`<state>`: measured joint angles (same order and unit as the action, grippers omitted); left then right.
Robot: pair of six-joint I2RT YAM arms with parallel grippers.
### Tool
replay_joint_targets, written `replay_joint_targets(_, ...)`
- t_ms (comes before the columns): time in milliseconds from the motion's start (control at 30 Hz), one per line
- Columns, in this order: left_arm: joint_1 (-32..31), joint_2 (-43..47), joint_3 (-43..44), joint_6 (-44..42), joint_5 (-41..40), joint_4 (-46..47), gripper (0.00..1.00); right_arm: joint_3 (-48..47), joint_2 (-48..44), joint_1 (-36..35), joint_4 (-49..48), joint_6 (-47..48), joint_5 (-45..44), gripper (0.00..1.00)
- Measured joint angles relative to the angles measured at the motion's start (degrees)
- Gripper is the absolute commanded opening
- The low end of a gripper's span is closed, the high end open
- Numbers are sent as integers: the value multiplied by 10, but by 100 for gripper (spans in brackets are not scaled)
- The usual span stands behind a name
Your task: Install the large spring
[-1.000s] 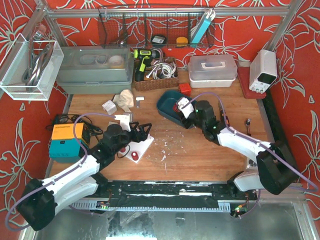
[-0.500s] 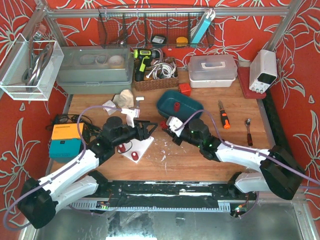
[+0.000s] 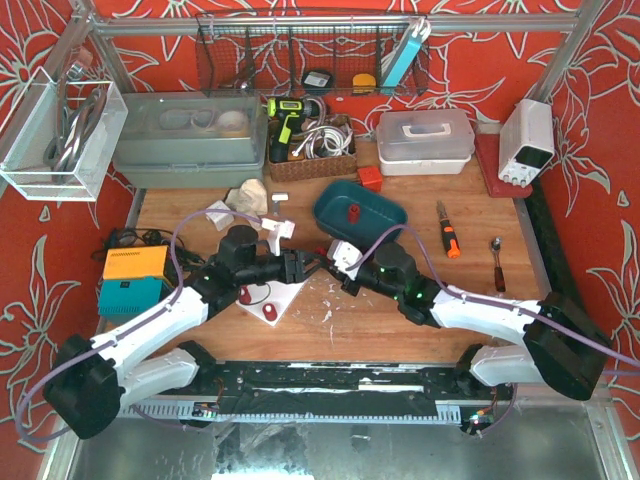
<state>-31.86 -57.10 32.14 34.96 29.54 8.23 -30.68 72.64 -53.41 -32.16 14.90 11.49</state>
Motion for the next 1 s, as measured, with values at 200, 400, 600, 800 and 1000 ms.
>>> replay_joint_targets(200, 0, -31, 1, 14, 14, 4, 59, 0, 0, -8, 0, 9, 2, 0)
replay_joint_targets(400, 0, -46, 14, 18, 17, 5, 51, 0, 0, -14, 2, 16, 2, 0)
replay_joint_targets(600, 0, -49, 15, 20, 15, 2, 30, 0, 0, -22, 3, 25, 2, 0)
replay_joint_targets(800, 0, -46, 15, 13, 6, -13, 10, -1, 0, -24, 13, 26, -2, 35)
replay_joint_targets(1000, 0, -30, 16, 9, -28, -40, 9, -24, -3, -25, 49, 20, -21, 67)
